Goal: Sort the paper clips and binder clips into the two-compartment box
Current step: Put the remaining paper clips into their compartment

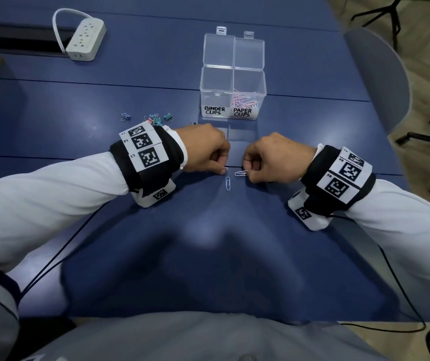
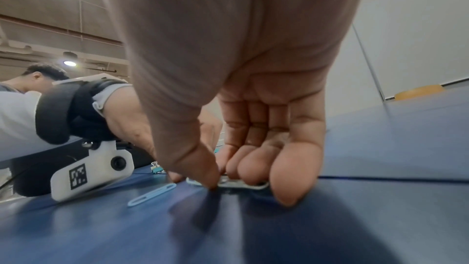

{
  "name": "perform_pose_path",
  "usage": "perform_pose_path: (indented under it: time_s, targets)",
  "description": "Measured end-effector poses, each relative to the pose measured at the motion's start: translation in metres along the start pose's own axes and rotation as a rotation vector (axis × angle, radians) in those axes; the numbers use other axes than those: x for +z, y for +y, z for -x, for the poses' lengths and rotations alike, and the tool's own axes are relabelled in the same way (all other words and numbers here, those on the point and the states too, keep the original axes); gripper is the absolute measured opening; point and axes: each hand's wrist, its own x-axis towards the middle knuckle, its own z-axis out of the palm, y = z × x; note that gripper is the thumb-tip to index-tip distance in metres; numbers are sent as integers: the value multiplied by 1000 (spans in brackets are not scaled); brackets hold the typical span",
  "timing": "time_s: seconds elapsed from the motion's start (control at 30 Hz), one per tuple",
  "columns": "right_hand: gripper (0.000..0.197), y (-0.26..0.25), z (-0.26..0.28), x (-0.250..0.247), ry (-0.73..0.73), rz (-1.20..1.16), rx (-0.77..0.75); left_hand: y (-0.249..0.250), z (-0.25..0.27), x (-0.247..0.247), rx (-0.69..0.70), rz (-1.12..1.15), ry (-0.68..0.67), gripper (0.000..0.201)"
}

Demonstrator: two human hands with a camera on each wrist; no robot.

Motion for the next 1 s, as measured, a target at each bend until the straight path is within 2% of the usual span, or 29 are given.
perform_pose_path:
  time_s: [0.17,0.23,0.4,0.53,0.7,0.9,1.0]
  targets:
    - [6,8,4,-1,42,-17,42,9,6,4,114,104,-12,18]
    - [5,11,7,-4,68,-32,58,12,7,5,155,131,-50,22]
    - [8,19,19,-19,94,-48,99,10,4,2,201,65,-98,31]
    - [4,21,26,-17,-19,-27,142,11,-1,3,237,45,-86,19]
    - [5,23,27,-15,6,12,136,10,-5,7,200,2,-112,10]
    - [33,25,25,-17,10,59,95,5,-8,11,146,9,-199,12]
    - [46,26,27,-15,-11,72,56,5,-7,13,134,20,-201,12]
